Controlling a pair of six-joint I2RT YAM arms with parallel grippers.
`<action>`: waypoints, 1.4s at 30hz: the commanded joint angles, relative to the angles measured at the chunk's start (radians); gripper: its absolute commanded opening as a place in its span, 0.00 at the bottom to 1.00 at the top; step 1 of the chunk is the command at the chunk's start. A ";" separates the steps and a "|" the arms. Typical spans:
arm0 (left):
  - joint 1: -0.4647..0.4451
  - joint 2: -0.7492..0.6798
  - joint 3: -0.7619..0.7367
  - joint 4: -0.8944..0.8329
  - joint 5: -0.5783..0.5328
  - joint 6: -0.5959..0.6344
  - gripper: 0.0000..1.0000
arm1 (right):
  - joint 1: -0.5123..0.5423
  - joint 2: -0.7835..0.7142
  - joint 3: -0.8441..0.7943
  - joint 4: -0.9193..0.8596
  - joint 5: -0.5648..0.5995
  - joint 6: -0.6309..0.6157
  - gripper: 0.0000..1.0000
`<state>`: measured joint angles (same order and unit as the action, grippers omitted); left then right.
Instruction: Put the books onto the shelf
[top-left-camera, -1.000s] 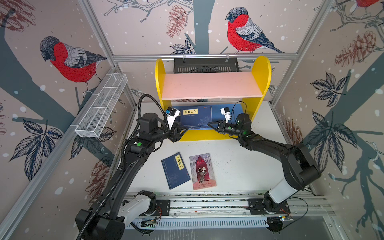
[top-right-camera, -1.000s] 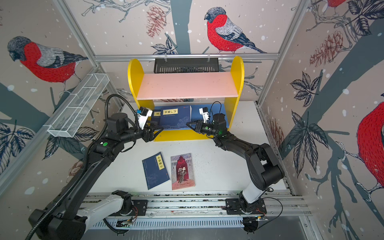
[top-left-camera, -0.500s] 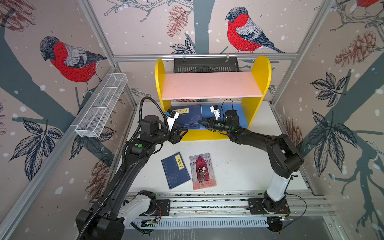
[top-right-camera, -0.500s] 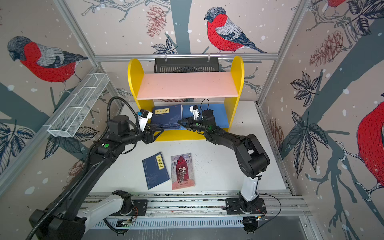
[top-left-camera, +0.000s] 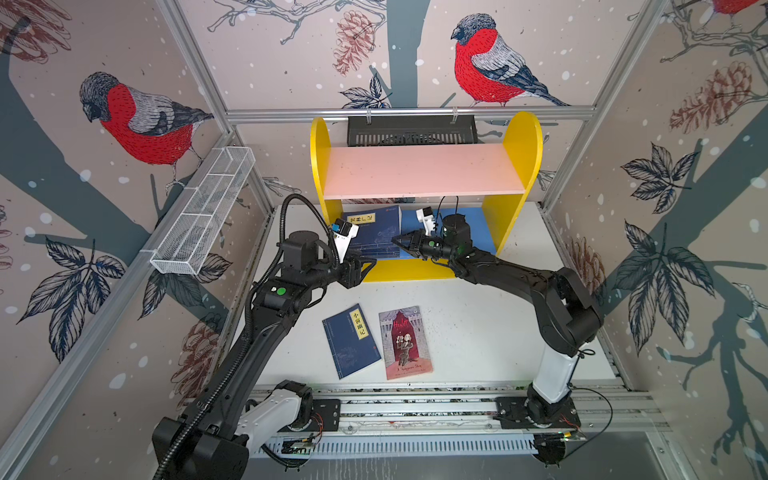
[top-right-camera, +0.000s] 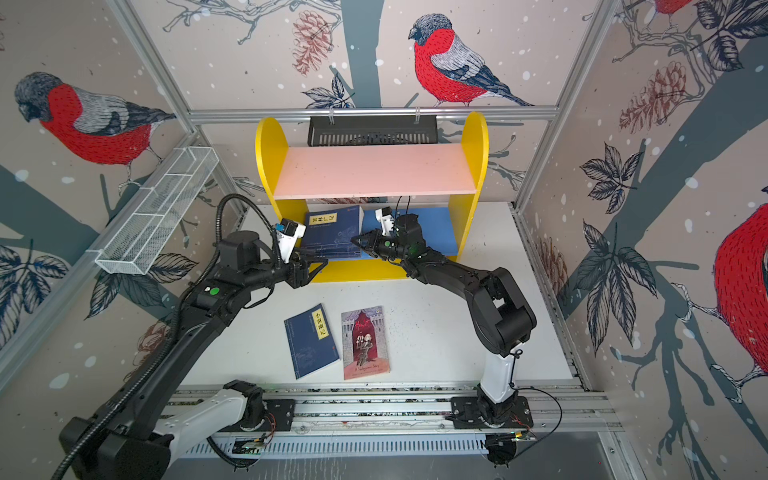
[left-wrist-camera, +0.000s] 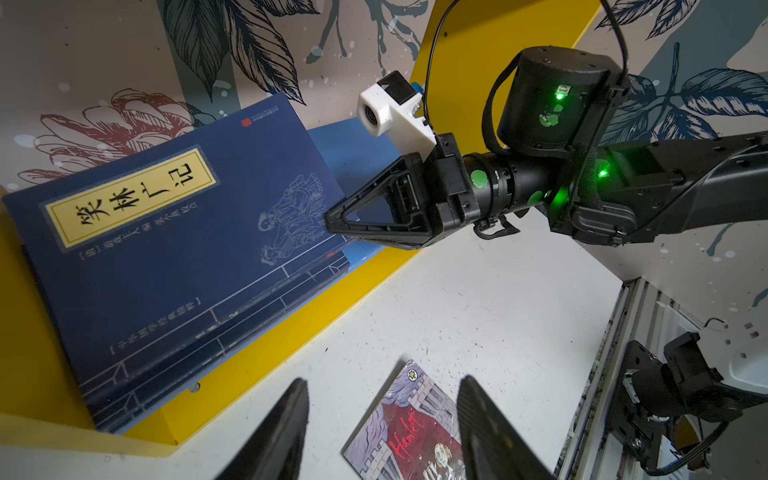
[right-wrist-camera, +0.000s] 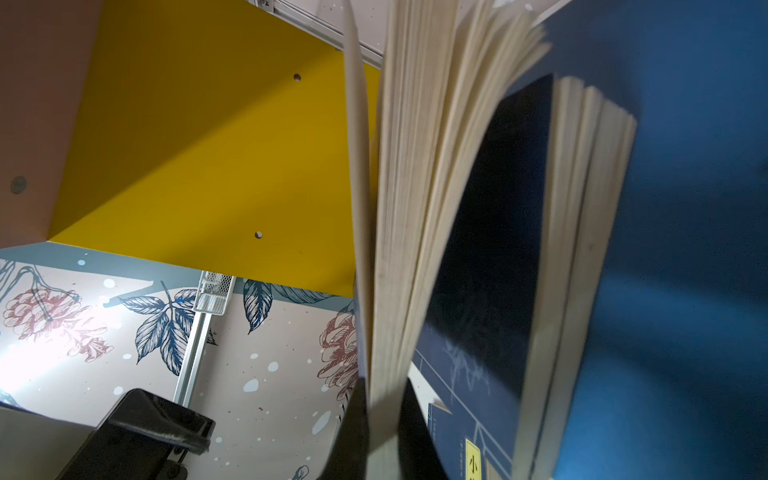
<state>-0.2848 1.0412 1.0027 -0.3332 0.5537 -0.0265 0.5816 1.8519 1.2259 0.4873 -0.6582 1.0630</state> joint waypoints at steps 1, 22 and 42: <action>-0.002 -0.004 0.001 0.033 0.013 0.005 0.58 | 0.005 0.010 0.029 -0.037 0.002 -0.042 0.11; -0.005 -0.011 0.001 0.039 0.014 0.004 0.58 | 0.011 -0.014 0.020 -0.067 -0.022 -0.060 0.09; -0.004 -0.018 -0.026 0.038 0.014 0.003 0.59 | 0.022 -0.019 0.062 -0.227 0.059 -0.146 0.52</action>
<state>-0.2901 1.0283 0.9764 -0.3187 0.5537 -0.0269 0.5968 1.8446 1.2652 0.3119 -0.6357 0.9661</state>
